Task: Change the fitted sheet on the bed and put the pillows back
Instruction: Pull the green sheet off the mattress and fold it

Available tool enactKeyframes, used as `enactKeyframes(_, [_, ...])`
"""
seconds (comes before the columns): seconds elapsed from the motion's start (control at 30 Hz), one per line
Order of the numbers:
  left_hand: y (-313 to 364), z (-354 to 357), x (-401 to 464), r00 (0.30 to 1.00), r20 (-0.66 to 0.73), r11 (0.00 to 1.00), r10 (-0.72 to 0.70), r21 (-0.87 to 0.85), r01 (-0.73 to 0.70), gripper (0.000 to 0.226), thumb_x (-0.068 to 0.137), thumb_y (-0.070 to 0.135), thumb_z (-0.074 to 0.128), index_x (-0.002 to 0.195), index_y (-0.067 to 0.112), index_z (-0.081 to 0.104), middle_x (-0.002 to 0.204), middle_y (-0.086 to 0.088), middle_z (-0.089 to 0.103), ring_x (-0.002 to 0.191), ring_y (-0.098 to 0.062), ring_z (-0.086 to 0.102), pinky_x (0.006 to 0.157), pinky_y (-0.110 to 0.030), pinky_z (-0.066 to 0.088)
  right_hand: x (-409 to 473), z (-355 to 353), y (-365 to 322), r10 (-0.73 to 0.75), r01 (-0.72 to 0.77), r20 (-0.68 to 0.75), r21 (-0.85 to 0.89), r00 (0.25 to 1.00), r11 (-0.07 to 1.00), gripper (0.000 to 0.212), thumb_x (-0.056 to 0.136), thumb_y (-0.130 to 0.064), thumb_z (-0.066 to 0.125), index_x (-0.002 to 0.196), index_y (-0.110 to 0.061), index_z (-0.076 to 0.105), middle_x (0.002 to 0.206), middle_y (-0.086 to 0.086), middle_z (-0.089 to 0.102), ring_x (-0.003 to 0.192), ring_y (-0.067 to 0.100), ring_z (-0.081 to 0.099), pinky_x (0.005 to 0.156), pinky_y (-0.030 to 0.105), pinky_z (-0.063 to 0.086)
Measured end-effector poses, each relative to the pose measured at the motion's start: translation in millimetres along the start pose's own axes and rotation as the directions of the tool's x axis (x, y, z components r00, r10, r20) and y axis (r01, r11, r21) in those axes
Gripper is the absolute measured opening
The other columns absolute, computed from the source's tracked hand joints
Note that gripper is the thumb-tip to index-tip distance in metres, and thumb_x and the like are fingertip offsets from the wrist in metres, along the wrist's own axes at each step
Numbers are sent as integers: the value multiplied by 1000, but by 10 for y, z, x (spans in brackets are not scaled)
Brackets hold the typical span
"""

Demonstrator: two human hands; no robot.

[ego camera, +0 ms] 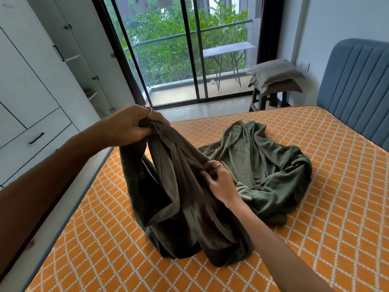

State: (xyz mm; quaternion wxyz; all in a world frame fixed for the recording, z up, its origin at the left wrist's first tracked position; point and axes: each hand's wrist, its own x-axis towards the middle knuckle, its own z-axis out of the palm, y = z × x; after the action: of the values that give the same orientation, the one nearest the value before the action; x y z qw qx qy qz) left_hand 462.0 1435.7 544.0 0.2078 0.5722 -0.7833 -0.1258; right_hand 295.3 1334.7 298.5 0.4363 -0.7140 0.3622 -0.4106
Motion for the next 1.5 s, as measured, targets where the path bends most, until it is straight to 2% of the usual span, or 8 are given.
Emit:
enactKeyframes(0.53, [-59,-78,85,999,5,998,-48,48,48,67,87,0,63,87,66,63,87,36,66,88,9,64,77,-4,45,159,95,28,-62,25,-186,-196,981,980,22,90,-9,56,110,-2,62,107,11,65,99,23,61,87,24,43])
enactKeyframes(0.8, [-218,-105,282,989,-70,982,-133,128,141,17,86,32,66,83,48,66,83,1,73,76,-13,66,72,-23,49,394,-958,88,119,-149,-258,-100,959,984,16,94,-6,51,104,-6,65,82,6,66,61,16,56,59,28,50])
enactKeyframes(0.9, [-216,-142,572,978,-166,974,-128,163,156,15,81,41,62,82,55,65,81,-21,66,71,-23,59,69,-34,46,642,-1654,-475,-51,-75,-469,-247,882,966,22,94,-3,46,107,-2,62,98,18,65,76,23,56,66,29,41])
enactKeyframes(1.03, [-15,-312,1027,942,-307,971,-132,152,185,13,92,16,63,101,10,70,84,-11,61,78,-17,53,61,-12,37,469,-1995,-1007,-412,95,-665,-458,623,884,25,97,-15,42,108,-3,62,100,22,66,93,33,60,77,33,38])
enactKeyframes(1.13, [89,-519,1213,906,-405,975,-122,120,185,26,94,18,60,113,2,67,91,-10,59,77,-13,52,56,-5,34,-82,-1604,-858,-504,176,-490,-570,711,802,21,96,-7,46,114,-18,51,97,23,66,86,33,62,73,31,37])
enactKeyframes(1.27, [249,-690,1344,912,-402,979,-85,135,150,30,92,23,62,114,3,67,92,-10,58,73,-11,50,57,-8,36,-475,-995,-304,-569,340,-40,-767,822,544,65,71,14,59,125,-20,44,112,14,60,81,32,68,68,35,55])
enactKeyframes(1.37, [343,-739,1414,916,-398,981,-53,152,123,29,92,24,63,114,5,67,85,-7,57,63,-2,45,51,-2,34,-457,-734,-205,-433,270,-5,-774,901,572,66,62,7,67,118,-24,52,116,13,54,76,31,68,55,33,56])
enactKeyframes(1.5, [390,-779,1441,902,-428,979,-55,157,134,33,90,25,64,117,6,66,87,-3,58,74,-8,52,56,-2,38,-398,-440,-155,-306,229,33,-740,951,632,32,69,0,74,98,-14,72,106,15,63,83,30,68,66,32,57])
